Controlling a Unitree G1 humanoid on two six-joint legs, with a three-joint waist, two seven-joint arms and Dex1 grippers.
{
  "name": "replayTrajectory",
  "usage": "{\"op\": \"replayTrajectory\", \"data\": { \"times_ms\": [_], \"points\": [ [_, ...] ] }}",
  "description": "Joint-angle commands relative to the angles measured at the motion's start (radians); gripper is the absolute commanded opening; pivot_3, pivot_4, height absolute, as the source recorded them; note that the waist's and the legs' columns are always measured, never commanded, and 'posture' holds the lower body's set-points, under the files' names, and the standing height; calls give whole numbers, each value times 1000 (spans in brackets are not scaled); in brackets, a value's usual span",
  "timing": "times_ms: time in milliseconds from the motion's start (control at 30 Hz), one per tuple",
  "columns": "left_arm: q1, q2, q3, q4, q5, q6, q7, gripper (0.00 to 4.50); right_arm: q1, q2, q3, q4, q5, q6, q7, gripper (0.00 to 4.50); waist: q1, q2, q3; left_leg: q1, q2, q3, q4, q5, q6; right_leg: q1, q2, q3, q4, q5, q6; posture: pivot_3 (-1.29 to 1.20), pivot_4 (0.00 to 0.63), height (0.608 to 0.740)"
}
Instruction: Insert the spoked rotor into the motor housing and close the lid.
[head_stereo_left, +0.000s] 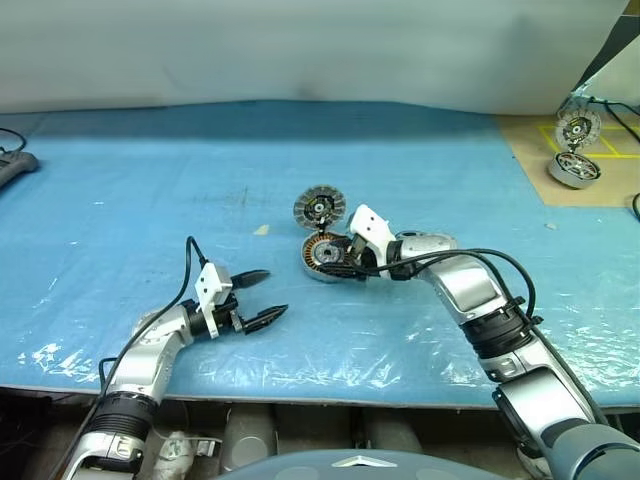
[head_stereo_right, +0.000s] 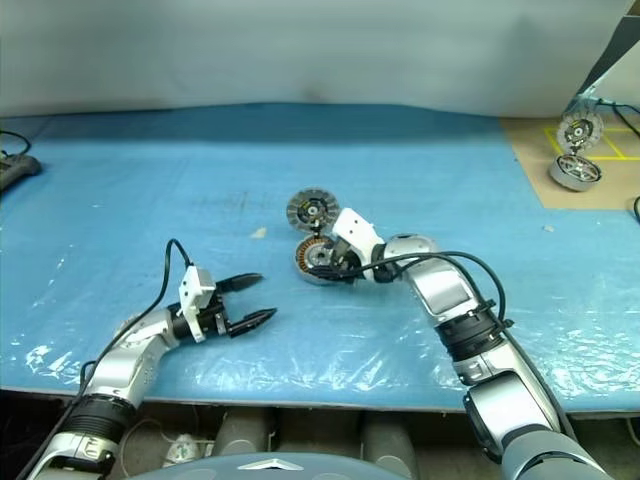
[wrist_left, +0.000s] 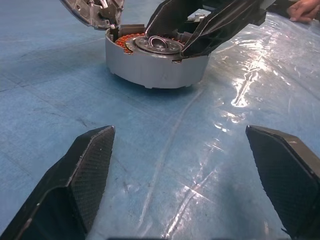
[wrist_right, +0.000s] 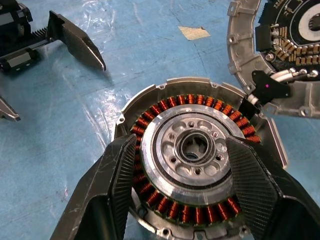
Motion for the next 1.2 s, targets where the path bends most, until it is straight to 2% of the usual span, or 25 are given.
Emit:
{"op": "replayTrajectory", "data": {
  "times_ms": [33, 133, 200, 267, 467, 733, 1000, 1200],
  "points": [
    [-4, -4, 3, -17, 2, -2, 2, 4500, -6, 8, -49, -46, 50, 28, 6, 3021, -1, 0, 0, 0, 0, 0, 0, 0, 0, 0, 0, 0, 0, 1, 1, 0, 150, 740],
    [14, -9, -9, -78, 2, 23, 23, 4500, -29, 35, -83, -46, 71, 21, -19, 3021, -3, 0, 0, -2, 0, 0, 0, 0, 0, -2, 0, 0, 0, 2, 3, 0, 150, 740],
    [17, -7, -14, -110, 0, 45, 34, 4500, -37, 51, -90, -21, 62, 9, -43, 2604, -5, 0, 0, -2, 0, 0, -1, 0, 0, -2, 0, 0, -1, 2, 3, 0, 150, 740],
    [15, -4, -15, -130, -3, 66, 42, 4500, -34, 58, -78, 10, 34, -14, -65, 2103, -5, 0, 0, -2, 0, 0, -2, 0, 0, -3, 0, 0, 0, 2, 3, 0, 150, 740],
    [10, 4, -9, -192, -15, 127, 59, 4500, -15, 68, -41, 55, -10, -34, -89, 28, -6, 0, 0, -2, 0, 0, -2, 0, 0, -2, 0, 0, -1, 2, 3, 0, 150, 740],
    [5, 3, -12, -250, -17, 183, 84, 4500, -2, 47, -13, 74, -47, -60, -88, 28, -6, 0, 0, -1, 0, 0, -2, 0, 0, -1, 0, 0, -1, 2, 3, 0, 150, 740],
    [1, 0, -31, -411, -32, 317, 155, 4500, -39, 76, -111, 30, 54, -25, -74, 28, -7, 0, 0, -2, 0, 0, -2, 0, 0, -1, 0, 0, -1, 2, 3, 0, 150, 740],
    [11, 51, 22, -369, -67, 302, 102, 4500, -9, 62, -54, 0, 38, -15, -33, 28, -8, 0, 0, -2, 0, 0, -2, 0, 0, -2, 1, 0, -1, 2, 3, 0, 150, 740]
  ]
}}
